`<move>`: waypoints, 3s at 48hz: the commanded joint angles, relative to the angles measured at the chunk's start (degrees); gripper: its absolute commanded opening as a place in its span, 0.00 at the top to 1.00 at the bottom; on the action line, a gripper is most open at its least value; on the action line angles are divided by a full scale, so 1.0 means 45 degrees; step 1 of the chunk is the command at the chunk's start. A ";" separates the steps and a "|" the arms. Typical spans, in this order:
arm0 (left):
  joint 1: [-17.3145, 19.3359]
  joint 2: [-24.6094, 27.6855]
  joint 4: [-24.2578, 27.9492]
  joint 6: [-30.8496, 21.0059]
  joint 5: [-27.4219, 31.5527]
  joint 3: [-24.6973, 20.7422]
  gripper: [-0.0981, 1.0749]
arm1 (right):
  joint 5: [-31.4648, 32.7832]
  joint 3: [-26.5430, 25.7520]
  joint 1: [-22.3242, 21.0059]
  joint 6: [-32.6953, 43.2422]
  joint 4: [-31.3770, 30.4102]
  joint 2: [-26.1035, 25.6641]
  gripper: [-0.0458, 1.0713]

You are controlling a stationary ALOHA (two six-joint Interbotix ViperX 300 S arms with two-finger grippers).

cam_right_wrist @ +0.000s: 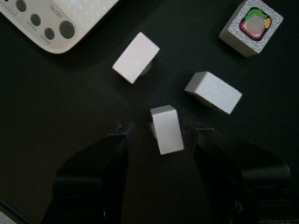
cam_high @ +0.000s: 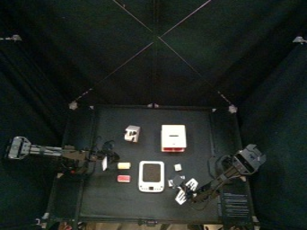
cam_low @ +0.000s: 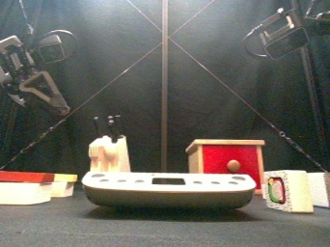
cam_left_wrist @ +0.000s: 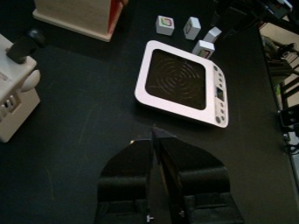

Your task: Grab drawer handle

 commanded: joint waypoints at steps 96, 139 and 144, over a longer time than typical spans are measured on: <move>0.0156 0.0020 0.0000 0.0000 -0.1992 -0.0352 0.49 | 0.0137 -0.0293 -0.1973 0.2031 -0.2168 -0.1465 0.20; 0.2363 0.2910 -0.0313 0.0020 -0.3828 -0.3945 0.49 | -0.2637 0.4316 -0.4668 0.6387 -0.9082 -0.7324 0.21; 0.2812 0.3594 -0.0098 0.0059 -0.4434 -0.4688 0.49 | -0.2969 0.4727 -0.5195 0.6426 -0.9492 -0.7734 0.21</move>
